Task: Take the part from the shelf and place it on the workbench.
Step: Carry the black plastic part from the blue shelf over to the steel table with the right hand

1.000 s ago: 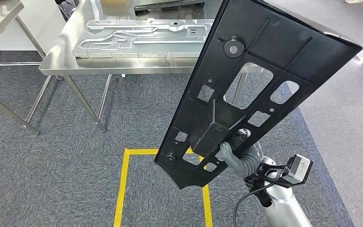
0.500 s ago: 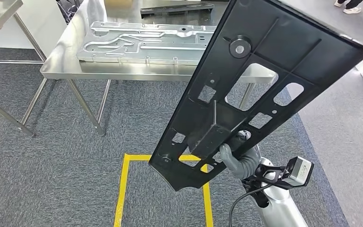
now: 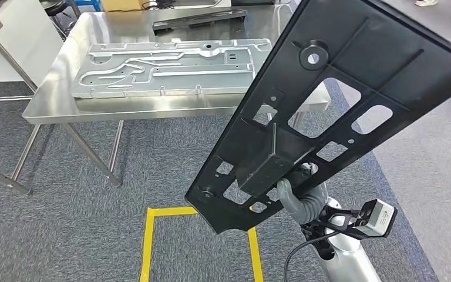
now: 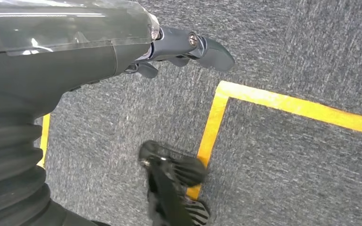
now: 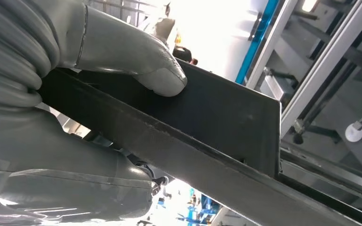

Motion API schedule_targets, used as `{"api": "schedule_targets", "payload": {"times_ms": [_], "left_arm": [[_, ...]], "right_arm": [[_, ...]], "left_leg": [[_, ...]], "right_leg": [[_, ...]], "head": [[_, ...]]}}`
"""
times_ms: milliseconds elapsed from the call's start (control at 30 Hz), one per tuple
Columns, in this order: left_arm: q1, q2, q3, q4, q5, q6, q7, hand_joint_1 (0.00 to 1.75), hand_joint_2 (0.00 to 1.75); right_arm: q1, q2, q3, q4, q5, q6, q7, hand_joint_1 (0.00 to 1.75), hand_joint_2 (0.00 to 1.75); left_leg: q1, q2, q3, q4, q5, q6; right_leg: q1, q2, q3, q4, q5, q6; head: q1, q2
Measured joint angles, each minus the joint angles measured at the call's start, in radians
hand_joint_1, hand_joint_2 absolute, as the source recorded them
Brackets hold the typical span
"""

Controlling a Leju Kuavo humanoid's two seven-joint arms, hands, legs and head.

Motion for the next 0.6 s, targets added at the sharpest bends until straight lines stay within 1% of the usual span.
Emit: {"api": "schedule_targets", "payload": {"times_ms": [33, 67, 100, 133, 167, 200, 233, 267, 300, 333, 367, 433, 467, 500, 533, 567, 600], "left_arm": [[0.002, 0.0, 0.0, 0.0, 0.0, 0.0, 0.0, 0.0, 1.75], [0.003, 0.001, 0.0, 0.0, -0.001, 0.0, 0.0, 0.0, 1.75], [0.004, 0.001, 0.0, 0.0, -0.001, 0.0, 0.0, 0.0, 1.75], [0.005, 0.001, 0.0, 0.0, -0.001, 0.0, -0.001, 0.0, 1.75], [0.006, 0.001, 0.0, 0.0, 0.0, 0.0, -0.001, 0.0, 1.75], [0.006, 0.001, 0.001, 0.0, 0.0, 0.001, -0.001, 0.0, 1.75], [0.006, 0.001, 0.001, 0.0, 0.0, 0.001, -0.001, 0.0, 1.75], [0.006, 0.002, 0.001, 0.0, 0.0, 0.002, -0.001, 0.0, 1.75], [0.005, 0.002, 0.001, 0.0, 0.001, 0.002, -0.002, 0.0, 1.75], [0.004, 0.001, 0.001, 0.0, 0.001, 0.002, -0.002, 0.0, 1.75], [0.004, 0.001, 0.001, 0.0, 0.002, 0.002, -0.002, 0.0, 1.75], [0.004, 0.001, 0.001, 0.0, 0.003, 0.003, -0.001, 0.0, 1.75], [0.004, 0.001, 0.001, 0.0, 0.004, 0.003, -0.001, 0.0, 1.75], [0.005, 0.001, 0.001, 0.0, 0.005, 0.004, 0.0, 0.0, 1.75], [0.006, 0.001, 0.001, 0.0, 0.006, 0.004, 0.0, 0.0, 1.75], [0.006, 0.001, 0.002, 0.0, 0.007, 0.005, 0.0, 0.0, 1.75], [0.006, 0.0, 0.002, 0.0, 0.007, 0.005, 0.0, 0.0, 1.75]], "right_arm": [[0.002, 0.001, 0.0, -0.001, 0.002, -0.001, 0.0, 1.75, 1.75], [0.003, 0.002, 0.0, -0.003, 0.003, -0.002, 0.0, 1.75, 1.75], [0.003, 0.004, 0.0, -0.005, 0.003, -0.003, 0.0, 1.75, 1.75], [0.004, 0.005, 0.0, -0.006, 0.004, -0.003, 0.0, 1.75, 1.75], [0.005, 0.006, 0.0, -0.007, 0.005, -0.003, 0.0, 1.75, 1.75], [0.006, 0.007, 0.0, -0.008, 0.007, -0.003, 0.001, 1.75, 1.75], [0.008, 0.008, 0.0, -0.009, 0.008, -0.003, 0.0, 1.75, 1.75], [0.008, 0.01, 0.0, -0.01, 0.01, -0.003, 0.0, 1.75, 1.75], [0.008, 0.01, 0.0, -0.012, 0.01, -0.003, 0.0, 1.75, 1.75], [0.007, 0.011, 0.0, -0.013, 0.011, -0.003, -0.001, 1.75, 1.75], [0.006, 0.011, 0.0, -0.014, 0.011, -0.003, -0.001, 1.75, 1.75], [0.007, 0.012, 0.0, -0.015, 0.011, -0.002, -0.001, 1.75, 1.75], [0.008, 0.012, 0.0, -0.014, 0.011, -0.001, 0.0, 1.75, 1.75], [0.009, 0.012, 0.0, -0.014, 0.011, -0.001, 0.0, 1.75, 1.75], [0.009, 0.012, -0.001, -0.014, 0.011, 0.0, 0.0, 1.75, 1.75], [0.009, 0.012, -0.001, -0.014, 0.011, 0.0, 0.0, 1.75, 1.75], [0.009, 0.012, -0.001, -0.014, 0.011, 0.001, 0.0, 1.75, 1.75]], "left_leg": [[0.001, 0.0, -0.006, -0.031, 0.025, 0.0], [0.001, 0.0, 0.0, -0.088, 0.073, 0.002], [0.0, 0.0, 0.008, -0.149, 0.13, 0.005], [-0.002, 0.0, 0.016, -0.199, 0.167, 0.01], [-0.005, 0.001, 0.022, -0.228, 0.194, 0.017], [-0.008, 0.001, 0.023, -0.238, 0.2, 0.026], [-0.01, 0.001, 0.027, -0.24, 0.194, 0.035], [-0.009, 0.0, 0.034, -0.245, 0.197, 0.043], [-0.007, -0.001, 0.043, -0.251, 0.195, 0.05], [-0.006, -0.002, 0.054, -0.256, 0.192, 0.056], [-0.005, -0.002, 0.065, -0.261, 0.188, 0.061], [-0.006, -0.002, 0.08, -0.265, 0.175, 0.066], [-0.006, -0.003, 0.089, -0.266, 0.167, 0.067], [-0.007, -0.004, 0.1, -0.266, 0.158, 0.067], [-0.008, -0.004, 0.113, -0.266, 0.148, 0.066], [-0.009, -0.005, 0.128, -0.266, 0.137, 0.064], [-0.01, -0.006, 0.141, -0.267, 0.126, 0.063]], "right_leg": [[0.0, 0.003, 0.013, 0.0, -0.01, 0.002], [-0.001, 0.005, 0.028, 0.0, -0.022, 0.005], [0.0, 0.005, 0.043, 0.001, -0.033, 0.009], [0.0, 0.006, 0.053, 0.001, -0.044, 0.014], [0.001, 0.007, 0.059, 0.001, -0.053, 0.02], [0.002, 0.007, 0.063, 0.004, -0.058, 0.027], [0.002, 0.007, 0.065, 0.006, -0.06, 0.034], [0.001, 0.006, 0.066, 0.012, -0.062, 0.04], [0.001, 0.004, 0.061, 0.032, -0.06, 0.044], [0.0, 0.002, 0.042, 0.067, -0.063, 0.049], [-0.001, 0.0, 0.01, 0.12, -0.074, 0.054], [-0.002, -0.003, -0.078, 0.24, -0.116, 0.061], [-0.002, -0.003, -0.116, 0.277, -0.135, 0.062], [-0.002, -0.004, -0.141, 0.286, -0.139, 0.062], [-0.001, -0.005, -0.15, 0.263, -0.121, 0.059], [0.001, -0.006, -0.144, 0.21, -0.08, 0.053], [0.004, -0.008, -0.129, 0.143, -0.022, 0.044]], "head": [[0.0, 0.0], [0.0, 0.0], [0.0, 0.0], [0.0, 0.0], [0.0, 0.0], [0.0, 0.0], [0.0, 0.0], [0.0, 0.0], [0.0, 0.0], [0.0, 0.0], [0.0, 0.0], [0.0, 0.0], [0.0, 0.0], [0.0, 0.0], [0.0, 0.0], [0.0, 0.0], [0.0, 0.0]]}}
